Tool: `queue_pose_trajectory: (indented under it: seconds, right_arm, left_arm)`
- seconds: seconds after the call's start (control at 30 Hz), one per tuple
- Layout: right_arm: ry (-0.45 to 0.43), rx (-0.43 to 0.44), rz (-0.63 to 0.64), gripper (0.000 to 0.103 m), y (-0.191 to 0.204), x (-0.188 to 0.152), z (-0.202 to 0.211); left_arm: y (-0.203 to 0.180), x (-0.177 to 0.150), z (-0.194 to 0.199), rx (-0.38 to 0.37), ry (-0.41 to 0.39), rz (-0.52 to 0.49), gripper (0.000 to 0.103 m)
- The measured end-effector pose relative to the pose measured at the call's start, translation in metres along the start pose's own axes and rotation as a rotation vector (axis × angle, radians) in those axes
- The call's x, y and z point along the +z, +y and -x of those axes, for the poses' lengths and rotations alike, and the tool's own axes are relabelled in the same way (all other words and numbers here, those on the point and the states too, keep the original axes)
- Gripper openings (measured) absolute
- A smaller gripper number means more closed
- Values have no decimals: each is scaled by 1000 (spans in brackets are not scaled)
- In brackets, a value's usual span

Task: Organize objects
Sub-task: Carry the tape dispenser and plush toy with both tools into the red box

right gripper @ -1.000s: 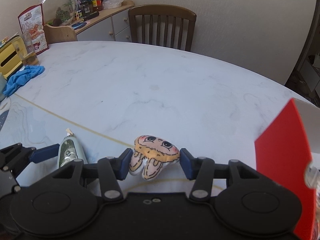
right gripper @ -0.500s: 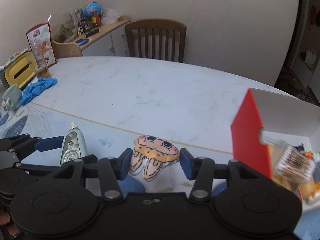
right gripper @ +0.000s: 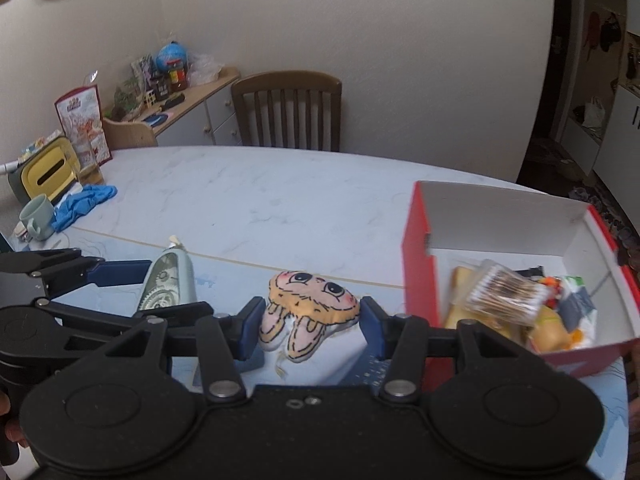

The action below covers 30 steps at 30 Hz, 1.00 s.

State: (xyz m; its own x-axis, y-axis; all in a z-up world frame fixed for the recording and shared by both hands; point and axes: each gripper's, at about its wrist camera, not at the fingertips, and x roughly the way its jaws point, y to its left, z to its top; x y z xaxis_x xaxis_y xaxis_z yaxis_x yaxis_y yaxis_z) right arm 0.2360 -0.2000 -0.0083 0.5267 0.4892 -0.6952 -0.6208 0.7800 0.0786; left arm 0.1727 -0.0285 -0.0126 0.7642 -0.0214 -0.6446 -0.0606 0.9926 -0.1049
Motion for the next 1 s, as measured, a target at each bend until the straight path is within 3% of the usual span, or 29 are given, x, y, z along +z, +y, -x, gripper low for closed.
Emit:
queue_pose_trajectory:
  seconds: [0.53, 1.0]
  right_arm:
    - [-45, -94, -69, 50, -102, -25, 45]
    - [-39, -150, -93, 51, -188, -31, 40]
  left_arm:
    - [-102, 32, -29, -94, -4, -122, 71]
    - [-172, 69, -88, -123, 31, -187, 71]
